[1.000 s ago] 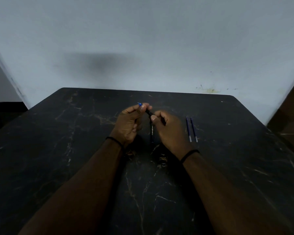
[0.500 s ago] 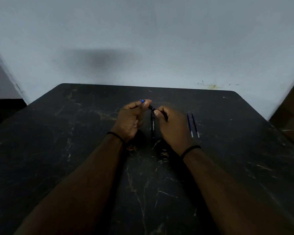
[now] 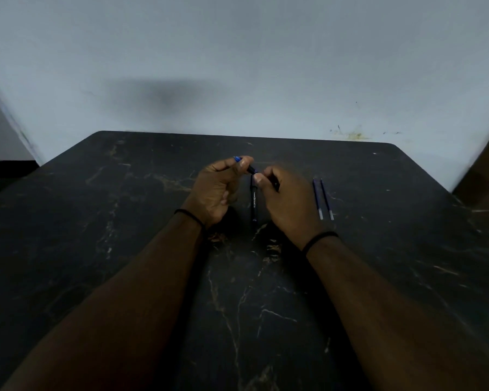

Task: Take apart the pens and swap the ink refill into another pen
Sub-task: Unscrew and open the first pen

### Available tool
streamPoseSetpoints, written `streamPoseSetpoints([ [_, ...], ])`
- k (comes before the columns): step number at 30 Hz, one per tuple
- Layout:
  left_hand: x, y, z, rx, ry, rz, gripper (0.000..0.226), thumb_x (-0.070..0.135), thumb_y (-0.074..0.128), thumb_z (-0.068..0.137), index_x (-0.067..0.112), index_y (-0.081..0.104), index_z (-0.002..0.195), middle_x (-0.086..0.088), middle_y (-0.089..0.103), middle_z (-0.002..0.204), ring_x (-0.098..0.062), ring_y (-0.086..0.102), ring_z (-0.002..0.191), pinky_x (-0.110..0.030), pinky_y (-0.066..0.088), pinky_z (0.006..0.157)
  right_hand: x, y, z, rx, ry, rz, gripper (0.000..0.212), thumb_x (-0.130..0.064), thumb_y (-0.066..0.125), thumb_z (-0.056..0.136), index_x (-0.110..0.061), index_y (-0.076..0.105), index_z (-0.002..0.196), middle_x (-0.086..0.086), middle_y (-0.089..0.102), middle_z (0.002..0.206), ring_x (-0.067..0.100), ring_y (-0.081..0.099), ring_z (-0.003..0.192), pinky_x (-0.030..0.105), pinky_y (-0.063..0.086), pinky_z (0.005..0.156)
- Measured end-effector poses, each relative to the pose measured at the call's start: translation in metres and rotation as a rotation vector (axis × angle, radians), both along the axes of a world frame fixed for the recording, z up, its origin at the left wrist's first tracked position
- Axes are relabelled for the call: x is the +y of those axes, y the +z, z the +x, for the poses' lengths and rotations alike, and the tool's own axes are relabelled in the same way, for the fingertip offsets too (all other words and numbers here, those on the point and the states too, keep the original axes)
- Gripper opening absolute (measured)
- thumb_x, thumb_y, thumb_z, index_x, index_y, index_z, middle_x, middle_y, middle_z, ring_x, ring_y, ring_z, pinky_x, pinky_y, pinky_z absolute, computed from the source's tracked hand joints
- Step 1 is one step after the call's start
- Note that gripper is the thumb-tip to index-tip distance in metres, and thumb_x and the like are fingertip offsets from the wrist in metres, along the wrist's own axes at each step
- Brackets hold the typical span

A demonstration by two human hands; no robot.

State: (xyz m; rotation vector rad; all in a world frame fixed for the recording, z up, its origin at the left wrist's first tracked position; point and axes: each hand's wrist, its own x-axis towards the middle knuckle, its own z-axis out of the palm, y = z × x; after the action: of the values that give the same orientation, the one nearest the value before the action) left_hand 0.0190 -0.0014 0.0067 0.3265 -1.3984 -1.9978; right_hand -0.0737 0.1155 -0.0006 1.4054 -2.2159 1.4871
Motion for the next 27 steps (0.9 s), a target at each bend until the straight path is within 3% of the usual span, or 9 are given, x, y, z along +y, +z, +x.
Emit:
streamPoseSetpoints([
  [4,-0.0018,-0.0021,0.0001,-0.022,-0.025,-0.011,0.020,0.022,0.068,0.078,0.008,0.073,0.093,-0.004,0.047,0.060,-0.004,0.025,0.032,-0.017,0.017,0.032,-0.0024,-0.0050,-0.0002,-0.129,0.035,-0.050,0.018,-0.025,0.070,0.087,-0.024,0.052,0.086,-0.005,0.061,0.078,0.009,0.057,0.070,0.027,0.041,0.060],
  [8,-0.0035,-0.0026,0.0009,-0.011,-0.030,-0.003,0.020,0.021,0.068,0.079,0.008,0.071,0.094,-0.005,0.058,0.069,-0.004,0.026,0.033,-0.017,0.018,0.031,0.0001,-0.0021,0.0021,-0.132,0.036,-0.028,0.016,-0.041,0.064,0.089,-0.033,0.055,0.099,-0.009,0.063,0.085,0.007,0.061,0.078,0.030,0.050,0.066],
  [9,-0.0036,-0.0026,0.0012,-0.013,-0.029,0.002,0.017,0.020,0.066,0.082,0.008,0.071,0.094,-0.006,0.059,0.073,-0.004,0.026,0.033,-0.017,0.018,0.031,0.0012,-0.0008,0.0020,-0.098,0.024,-0.014,0.012,-0.042,0.058,0.092,-0.031,0.058,0.096,-0.008,0.063,0.082,0.007,0.061,0.075,0.032,0.050,0.065],
  [12,-0.0023,-0.0019,0.0012,-0.035,-0.008,0.009,0.012,0.015,0.062,0.091,0.008,0.070,0.095,-0.013,0.062,0.089,-0.004,0.025,0.033,-0.018,0.014,0.034,0.0036,0.0026,0.0010,0.039,-0.017,0.041,0.031,-0.032,0.045,0.100,-0.023,0.052,0.071,-0.004,0.051,0.064,0.008,0.049,0.059,0.033,0.032,0.053],
  [14,-0.0016,-0.0014,0.0017,-0.051,0.005,0.004,0.012,0.014,0.060,0.093,0.008,0.070,0.095,-0.015,0.062,0.094,-0.004,0.025,0.034,-0.021,0.013,0.036,0.0037,0.0043,0.0009,0.074,-0.029,0.065,0.033,-0.028,0.045,0.101,-0.022,0.050,0.069,-0.004,0.046,0.063,0.009,0.044,0.058,0.032,0.028,0.054],
  [18,-0.0010,-0.0014,0.0020,-0.048,0.004,-0.003,0.012,0.011,0.057,0.096,0.008,0.069,0.095,-0.014,0.061,0.090,-0.003,0.026,0.033,-0.020,0.014,0.034,0.0025,0.0021,0.0000,0.012,-0.005,-0.004,0.009,-0.021,0.062,0.092,-0.018,0.057,0.084,-0.002,0.060,0.077,0.018,0.057,0.072,0.037,0.047,0.065],
  [20,-0.0008,-0.0019,0.0016,-0.049,-0.001,-0.012,0.012,0.011,0.058,0.096,0.007,0.069,0.094,-0.014,0.059,0.085,-0.004,0.026,0.032,-0.019,0.014,0.033,0.0041,0.0004,0.0014,-0.028,0.005,-0.045,0.016,-0.018,0.068,0.087,-0.023,0.054,0.092,-0.003,0.064,0.082,0.018,0.061,0.076,0.040,0.052,0.067],
  [24,-0.0045,-0.0035,0.0025,-0.047,-0.006,-0.014,0.011,0.014,0.060,0.095,0.006,0.068,0.095,-0.008,0.067,0.084,-0.004,0.027,0.034,-0.019,0.020,0.031,0.0062,0.0006,0.0026,-0.028,0.010,-0.006,0.020,-0.036,0.067,0.088,-0.035,0.053,0.102,-0.008,0.066,0.085,0.010,0.063,0.075,0.031,0.053,0.064],
  [27,-0.0029,-0.0021,0.0023,-0.033,0.032,0.000,0.012,0.015,0.061,0.095,0.007,0.068,0.090,-0.004,0.068,0.079,-0.004,0.027,0.033,-0.018,0.020,0.031,0.0071,0.0029,0.0017,0.017,-0.008,0.049,0.019,-0.043,0.055,0.095,-0.027,0.065,0.095,-0.006,0.066,0.079,0.009,0.060,0.070,0.031,0.050,0.064],
])
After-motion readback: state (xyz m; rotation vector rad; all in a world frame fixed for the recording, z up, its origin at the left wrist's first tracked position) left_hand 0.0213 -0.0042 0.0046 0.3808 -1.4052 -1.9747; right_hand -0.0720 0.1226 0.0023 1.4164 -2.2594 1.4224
